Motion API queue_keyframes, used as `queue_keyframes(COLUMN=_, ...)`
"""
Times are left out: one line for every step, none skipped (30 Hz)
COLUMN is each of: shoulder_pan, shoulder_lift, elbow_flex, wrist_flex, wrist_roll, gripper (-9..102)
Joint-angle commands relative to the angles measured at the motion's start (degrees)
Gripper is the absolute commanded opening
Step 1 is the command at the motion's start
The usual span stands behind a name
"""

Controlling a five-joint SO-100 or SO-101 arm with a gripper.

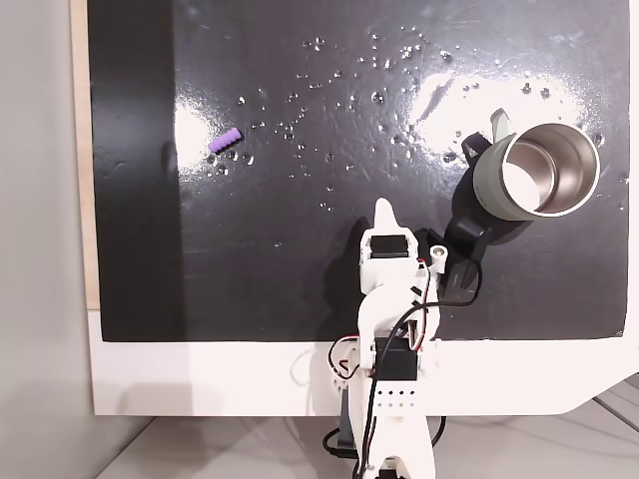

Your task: Grasp a pengrip and put it in the cup.

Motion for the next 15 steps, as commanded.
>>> queue_keyframes(shoulder_pan=-2.37, shoulder_lift=-4.13, elbow_flex=-8.7, wrist_flex=0.7, wrist_roll=-1.93, gripper=0)
queue_keyframes(shoulder_pan=-2.99, shoulder_lift=-7.65, elbow_flex=-11.87, wrist_flex=0.97, wrist_roll=-1.93, gripper=0)
queue_keyframes(shoulder_pan=-3.6, shoulder_lift=-11.87, elbow_flex=-15.47, wrist_flex=1.14, wrist_roll=-1.76, gripper=0)
queue_keyframes(shoulder_pan=-4.04, shoulder_lift=-16.26, elbow_flex=-19.42, wrist_flex=1.49, wrist_roll=-1.32, gripper=0)
queue_keyframes(shoulder_pan=-4.31, shoulder_lift=-20.57, elbow_flex=-23.64, wrist_flex=2.2, wrist_roll=-0.7, gripper=0)
queue_keyframes(shoulder_pan=-4.83, shoulder_lift=-24.79, elbow_flex=-27.86, wrist_flex=3.08, wrist_roll=-0.26, gripper=0)
queue_keyframes(shoulder_pan=-5.45, shoulder_lift=-28.74, elbow_flex=-32.43, wrist_flex=4.31, wrist_roll=-0.26, gripper=0)
queue_keyframes(shoulder_pan=-6.06, shoulder_lift=-32.34, elbow_flex=-36.91, wrist_flex=5.8, wrist_roll=-0.26, gripper=1)
queue_keyframes(shoulder_pan=-6.86, shoulder_lift=-35.95, elbow_flex=-41.31, wrist_flex=7.56, wrist_roll=-0.26, gripper=4)
queue_keyframes(shoulder_pan=-7.73, shoulder_lift=-39.38, elbow_flex=-45.35, wrist_flex=9.23, wrist_roll=-0.44, gripper=6)
queue_keyframes(shoulder_pan=-8.61, shoulder_lift=-42.45, elbow_flex=-49.13, wrist_flex=10.81, wrist_roll=-0.44, gripper=9)
queue_keyframes(shoulder_pan=-9.58, shoulder_lift=-45.35, elbow_flex=-52.47, wrist_flex=12.22, wrist_roll=-0.88, gripper=13)
queue_keyframes(shoulder_pan=-10.46, shoulder_lift=-47.9, elbow_flex=-55.46, wrist_flex=13.36, wrist_roll=-1.05, gripper=17)
queue_keyframes(shoulder_pan=-11.25, shoulder_lift=-50.19, elbow_flex=-58.18, wrist_flex=14.59, wrist_roll=-1.05, gripper=19)
queue_keyframes(shoulder_pan=-12.13, shoulder_lift=-52.56, elbow_flex=-60.73, wrist_flex=15.82, wrist_roll=-1.05, gripper=22)
